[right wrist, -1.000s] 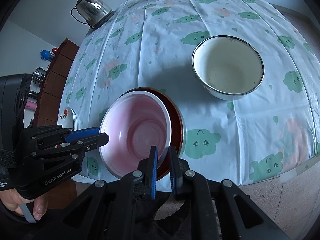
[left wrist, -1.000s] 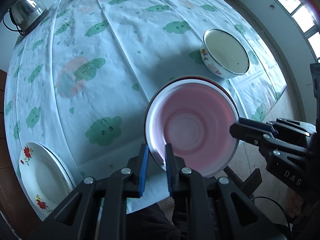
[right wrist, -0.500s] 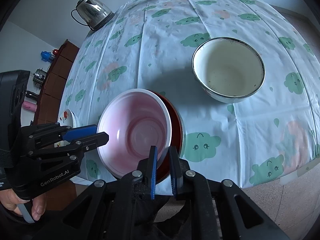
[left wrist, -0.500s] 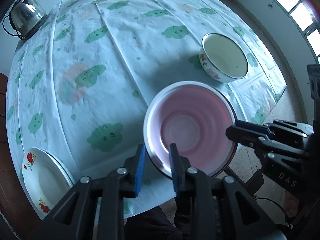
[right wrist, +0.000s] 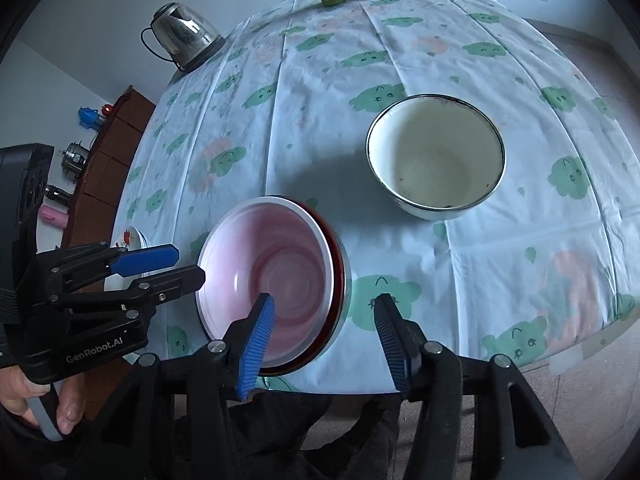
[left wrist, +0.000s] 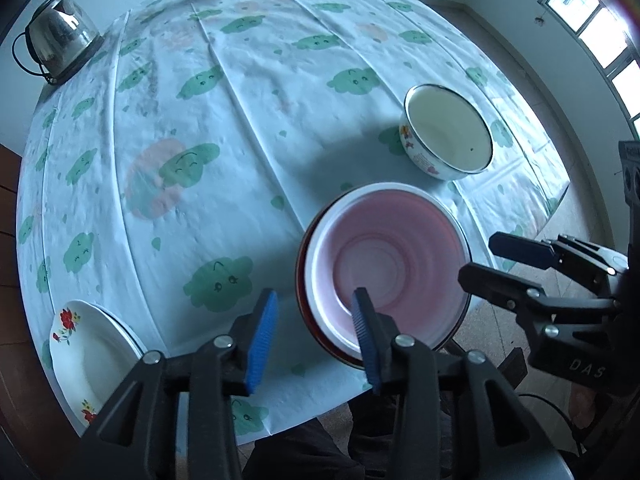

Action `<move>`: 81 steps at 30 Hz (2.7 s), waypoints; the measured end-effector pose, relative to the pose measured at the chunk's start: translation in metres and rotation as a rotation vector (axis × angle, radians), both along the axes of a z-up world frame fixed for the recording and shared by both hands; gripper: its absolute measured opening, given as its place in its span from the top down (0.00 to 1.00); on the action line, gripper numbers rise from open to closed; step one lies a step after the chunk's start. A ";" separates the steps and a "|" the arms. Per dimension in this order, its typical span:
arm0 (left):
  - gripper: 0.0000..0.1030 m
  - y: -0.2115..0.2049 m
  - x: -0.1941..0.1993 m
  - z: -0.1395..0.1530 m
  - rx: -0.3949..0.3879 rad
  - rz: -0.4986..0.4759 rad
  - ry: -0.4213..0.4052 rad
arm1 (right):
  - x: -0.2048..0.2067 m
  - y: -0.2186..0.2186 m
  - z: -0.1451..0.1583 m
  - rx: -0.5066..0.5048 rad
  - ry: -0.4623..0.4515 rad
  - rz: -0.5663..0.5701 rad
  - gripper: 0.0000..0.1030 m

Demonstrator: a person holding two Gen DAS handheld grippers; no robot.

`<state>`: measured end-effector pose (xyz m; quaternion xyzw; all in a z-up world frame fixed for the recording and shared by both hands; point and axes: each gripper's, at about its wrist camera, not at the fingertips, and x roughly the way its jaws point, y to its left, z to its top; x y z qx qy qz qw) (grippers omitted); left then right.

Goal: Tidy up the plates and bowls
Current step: 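Open the left tool and move it to the cream enamel bowl rim, then close the left tool on the cream enamel bowl rim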

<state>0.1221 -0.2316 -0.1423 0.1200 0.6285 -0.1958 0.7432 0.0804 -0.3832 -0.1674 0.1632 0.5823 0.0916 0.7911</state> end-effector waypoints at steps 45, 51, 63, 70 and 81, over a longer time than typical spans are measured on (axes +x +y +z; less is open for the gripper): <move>0.42 -0.093 0.062 0.004 0.008 -0.052 -0.081 | 0.021 -0.084 -0.010 -0.047 -0.031 -0.190 0.47; 0.42 -0.103 0.069 -0.003 0.024 -0.049 -0.079 | 0.029 -0.094 -0.012 -0.071 -0.032 -0.207 0.47; 0.48 -0.125 0.076 -0.022 0.057 -0.072 -0.058 | 0.053 -0.109 -0.015 -0.095 -0.038 -0.232 0.66; 0.52 -0.136 0.077 -0.028 0.065 -0.095 -0.049 | 0.062 -0.111 -0.017 -0.115 -0.031 -0.225 0.70; 0.61 -0.139 0.083 -0.039 0.078 -0.098 -0.027 | 0.069 -0.109 -0.025 -0.135 -0.013 -0.202 0.79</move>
